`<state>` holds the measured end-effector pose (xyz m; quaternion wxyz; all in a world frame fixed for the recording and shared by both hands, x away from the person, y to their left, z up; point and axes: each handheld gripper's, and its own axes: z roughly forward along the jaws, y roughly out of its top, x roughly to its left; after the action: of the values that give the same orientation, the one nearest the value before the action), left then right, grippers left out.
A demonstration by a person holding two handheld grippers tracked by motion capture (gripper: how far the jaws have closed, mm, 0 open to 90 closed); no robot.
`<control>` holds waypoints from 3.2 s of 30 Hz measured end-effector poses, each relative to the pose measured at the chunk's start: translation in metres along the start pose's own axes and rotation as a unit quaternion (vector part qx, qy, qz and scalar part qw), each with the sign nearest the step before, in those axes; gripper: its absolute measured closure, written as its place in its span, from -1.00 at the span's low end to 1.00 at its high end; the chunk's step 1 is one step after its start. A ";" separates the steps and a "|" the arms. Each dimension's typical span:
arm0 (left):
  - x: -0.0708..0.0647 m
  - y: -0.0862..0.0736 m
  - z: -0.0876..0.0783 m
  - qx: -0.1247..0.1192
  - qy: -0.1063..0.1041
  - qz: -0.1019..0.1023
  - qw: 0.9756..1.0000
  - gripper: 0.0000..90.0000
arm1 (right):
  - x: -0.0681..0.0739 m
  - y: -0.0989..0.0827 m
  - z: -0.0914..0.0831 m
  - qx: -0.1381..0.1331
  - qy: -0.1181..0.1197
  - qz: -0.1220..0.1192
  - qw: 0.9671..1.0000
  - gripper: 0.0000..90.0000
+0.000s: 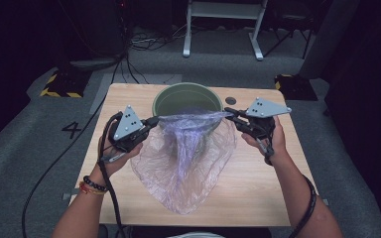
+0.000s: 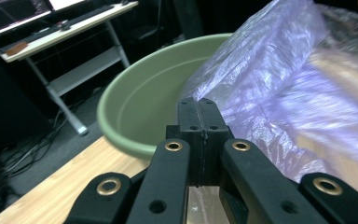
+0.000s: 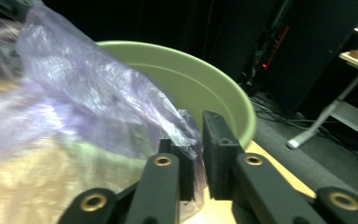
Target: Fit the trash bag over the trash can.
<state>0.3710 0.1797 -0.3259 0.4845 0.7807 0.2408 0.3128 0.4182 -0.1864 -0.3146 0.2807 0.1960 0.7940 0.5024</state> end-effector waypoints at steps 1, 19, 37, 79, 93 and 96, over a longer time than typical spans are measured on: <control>0.002 0.000 0.001 0.001 -0.001 -0.003 1.000 1.00 | -0.003 0.000 0.002 0.004 -0.003 0.001 1.000 0.78; 0.030 0.012 0.010 0.001 0.016 -0.005 1.000 1.00 | -0.016 0.004 0.001 -0.019 0.015 0.000 1.000 0.96; 0.059 0.013 0.000 0.021 -0.018 -0.088 0.996 -0.41 | -0.038 0.001 0.027 0.004 0.003 0.064 0.998 1.00; 0.039 0.002 0.002 0.014 -0.037 -0.079 0.996 0.13 | -0.046 -0.016 0.023 0.000 -0.023 0.095 0.995 0.93; 0.012 -0.004 0.005 0.061 -0.076 -0.057 0.994 0.11 | -0.026 -0.009 0.010 -0.026 0.014 0.072 0.997 0.39; 0.011 -0.003 0.009 0.066 -0.064 -0.032 0.995 0.50 | -0.023 -0.008 0.010 -0.015 0.018 0.066 0.998 0.18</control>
<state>0.3845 0.1829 -0.3287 0.4562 0.8210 0.2547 0.2302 0.4416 -0.1968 -0.3199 0.2353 0.2343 0.7770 0.5349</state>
